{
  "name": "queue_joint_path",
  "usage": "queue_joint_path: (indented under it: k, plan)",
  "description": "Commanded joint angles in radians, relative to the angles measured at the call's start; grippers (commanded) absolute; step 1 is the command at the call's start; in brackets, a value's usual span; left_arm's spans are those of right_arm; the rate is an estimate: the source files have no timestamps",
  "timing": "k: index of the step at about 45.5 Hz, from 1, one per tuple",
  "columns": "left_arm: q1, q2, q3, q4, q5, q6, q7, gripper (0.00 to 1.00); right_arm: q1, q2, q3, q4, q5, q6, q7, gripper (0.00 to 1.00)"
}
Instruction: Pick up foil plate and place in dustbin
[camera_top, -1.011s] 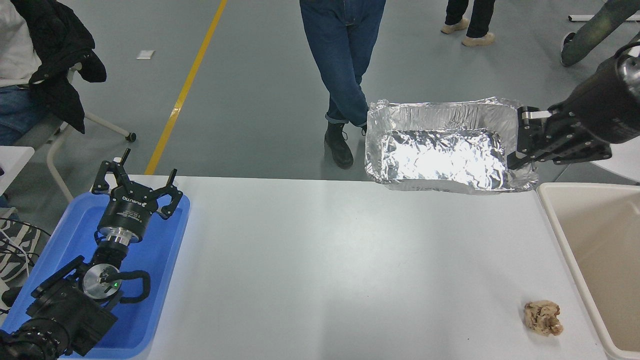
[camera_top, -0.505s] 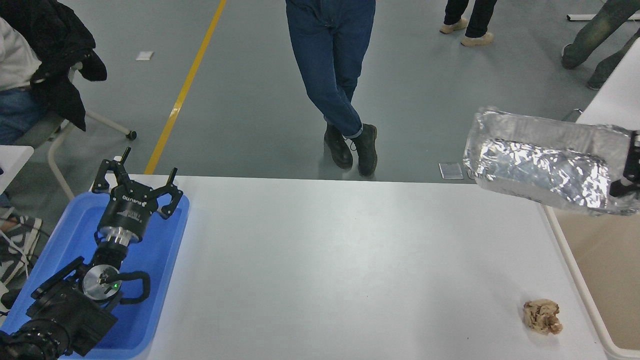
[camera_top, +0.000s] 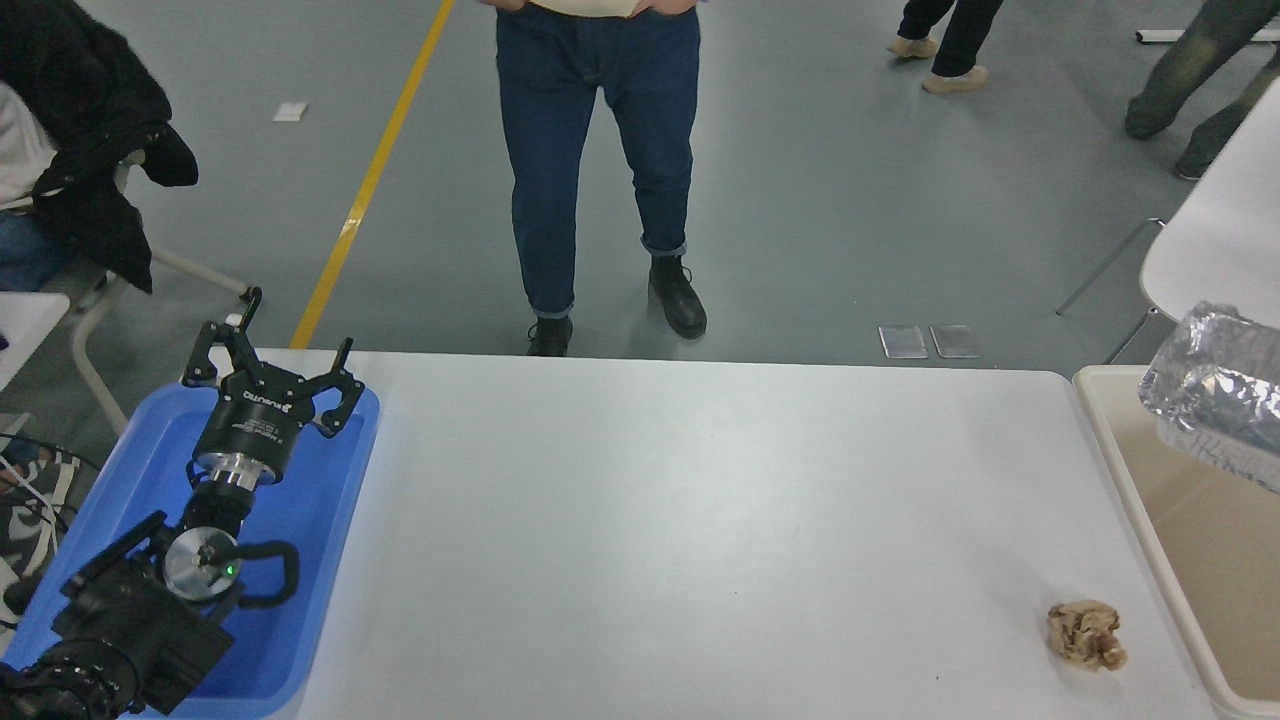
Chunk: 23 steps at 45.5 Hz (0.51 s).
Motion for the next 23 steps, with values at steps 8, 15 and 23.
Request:
queue_joint_path:
  k: [8, 15, 23]
  plan:
    - [0.0, 0.0, 0.0, 0.0, -0.002, 0.002, 0.0, 1.0, -0.6, -0.047, 0.425, -0.237, 0.143, -0.207, 0.0, 0.0]
    - [-0.001, 0.0, 0.0, 0.0, -0.002, 0.002, 0.0, 1.0, -0.863, -0.035, 0.672, -0.277, 0.198, -0.49, 0.0, 0.0]
    - [-0.001, 0.0, 0.0, 0.0, -0.002, 0.002, 0.0, 1.0, -1.153, 0.049, 0.931, -0.427, 0.198, -0.661, -0.006, 0.0]
